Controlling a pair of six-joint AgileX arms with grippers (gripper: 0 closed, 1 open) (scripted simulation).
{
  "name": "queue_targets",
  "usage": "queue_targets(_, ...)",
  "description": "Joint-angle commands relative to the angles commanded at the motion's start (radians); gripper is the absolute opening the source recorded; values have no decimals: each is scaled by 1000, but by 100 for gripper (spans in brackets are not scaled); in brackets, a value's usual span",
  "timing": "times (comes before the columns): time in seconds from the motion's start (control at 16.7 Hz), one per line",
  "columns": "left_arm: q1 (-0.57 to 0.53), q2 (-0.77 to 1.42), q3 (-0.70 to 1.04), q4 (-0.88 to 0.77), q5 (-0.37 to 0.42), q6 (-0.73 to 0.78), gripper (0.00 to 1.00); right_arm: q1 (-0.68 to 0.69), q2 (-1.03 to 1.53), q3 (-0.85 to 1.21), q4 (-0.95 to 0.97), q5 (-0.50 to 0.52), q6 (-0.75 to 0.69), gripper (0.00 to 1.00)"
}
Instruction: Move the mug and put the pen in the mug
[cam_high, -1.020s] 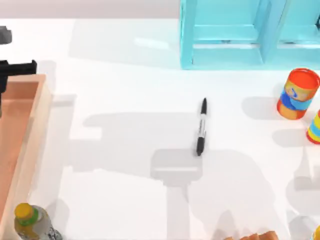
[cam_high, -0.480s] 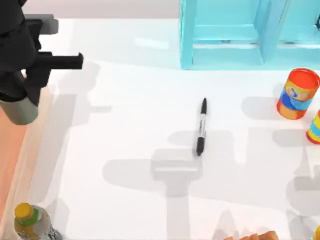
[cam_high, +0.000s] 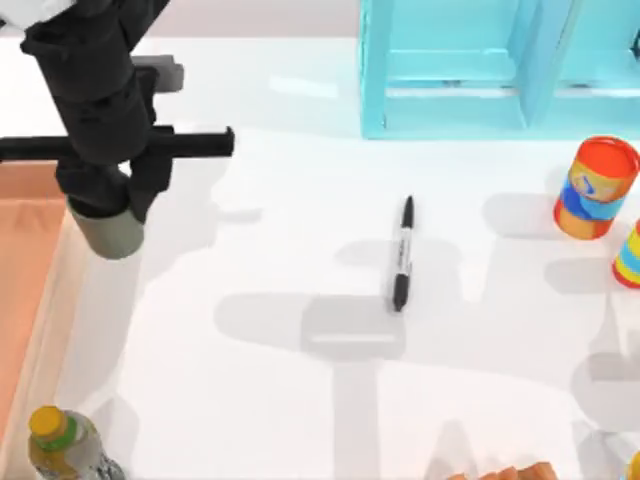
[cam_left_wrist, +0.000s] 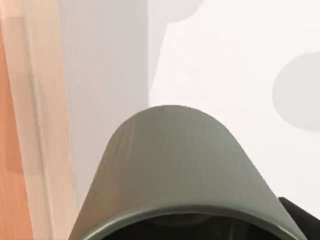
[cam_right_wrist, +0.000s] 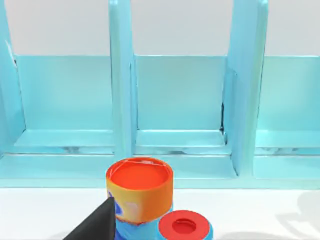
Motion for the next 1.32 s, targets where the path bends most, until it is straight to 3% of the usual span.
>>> queue_targets(0.3,-96,94,-38,136,14,-85,0,0,0,0,0,0,0,100)
queue_targets(1.2,-82,125,-176,304,14,-70,0,0,0,0,0,0,0,100)
queue_targets(1.32,-82,125,-176,304,14,-70,15,0,0,0,0,0,0,100)
